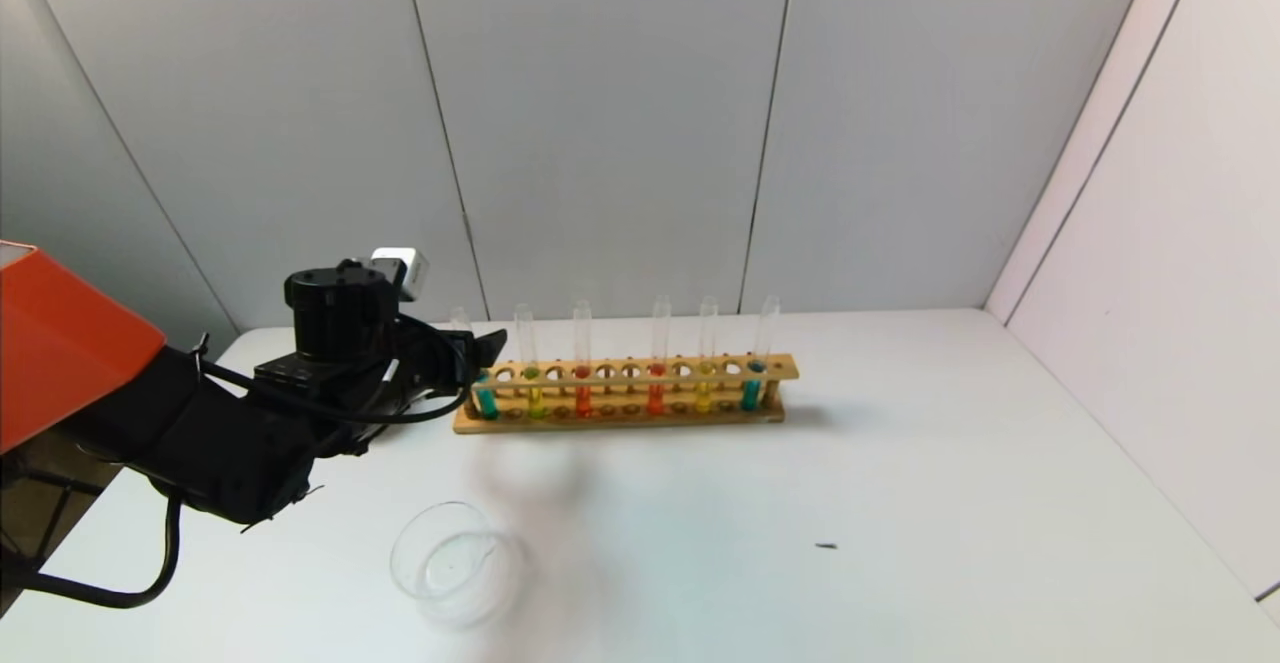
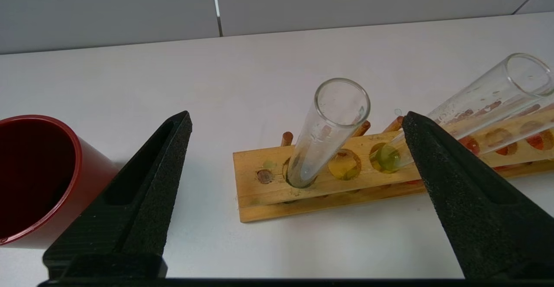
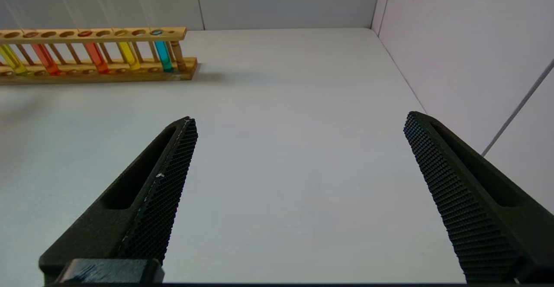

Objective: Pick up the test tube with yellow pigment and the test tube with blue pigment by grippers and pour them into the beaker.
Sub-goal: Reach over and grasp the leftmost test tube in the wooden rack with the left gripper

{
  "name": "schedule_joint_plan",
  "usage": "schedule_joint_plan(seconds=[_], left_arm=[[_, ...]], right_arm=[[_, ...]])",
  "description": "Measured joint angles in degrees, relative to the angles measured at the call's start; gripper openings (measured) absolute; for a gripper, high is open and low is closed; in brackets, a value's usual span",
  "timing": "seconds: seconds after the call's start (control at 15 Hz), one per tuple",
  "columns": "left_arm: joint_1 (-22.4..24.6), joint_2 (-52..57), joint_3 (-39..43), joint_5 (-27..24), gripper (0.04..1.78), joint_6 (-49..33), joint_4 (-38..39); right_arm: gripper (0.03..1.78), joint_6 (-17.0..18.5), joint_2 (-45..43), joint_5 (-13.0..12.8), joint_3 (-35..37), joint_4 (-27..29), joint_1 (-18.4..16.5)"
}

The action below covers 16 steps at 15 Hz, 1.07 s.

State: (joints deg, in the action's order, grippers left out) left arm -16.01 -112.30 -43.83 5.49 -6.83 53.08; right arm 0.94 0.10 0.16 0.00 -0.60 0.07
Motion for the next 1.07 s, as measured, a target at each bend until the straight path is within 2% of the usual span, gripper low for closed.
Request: schedule_joint_plan(seconds=[0.47,0.6,0.73,0.87,1.07], left_arm=[[0.2,-3.2,-1.8,0.2,1.71,0.2,2.3],[0.4,-3.8,-1.6,0.1,1.65,0.4,4.6],[0.2,-4.3,-1.2,0.1,1.49,0.4,5.4],[0.3,-4.6,-1.1,0.1,1.24,0.5,5.5],[0.3,-5.0,-1.1,0.1,0.68,0.5,5.5]], right_arm=[[1.74,0.0,0.0,0.0,0.0,0.0,0.0],[1.74,0.0,0.0,0.0,0.0,0.0,0.0],[1.74,0.0,0.0,0.0,0.0,0.0,0.0],[1.74,0.0,0.0,0.0,0.0,0.0,0.0],[1.74,0.0,0.0,0.0,0.0,0.0,0.0]])
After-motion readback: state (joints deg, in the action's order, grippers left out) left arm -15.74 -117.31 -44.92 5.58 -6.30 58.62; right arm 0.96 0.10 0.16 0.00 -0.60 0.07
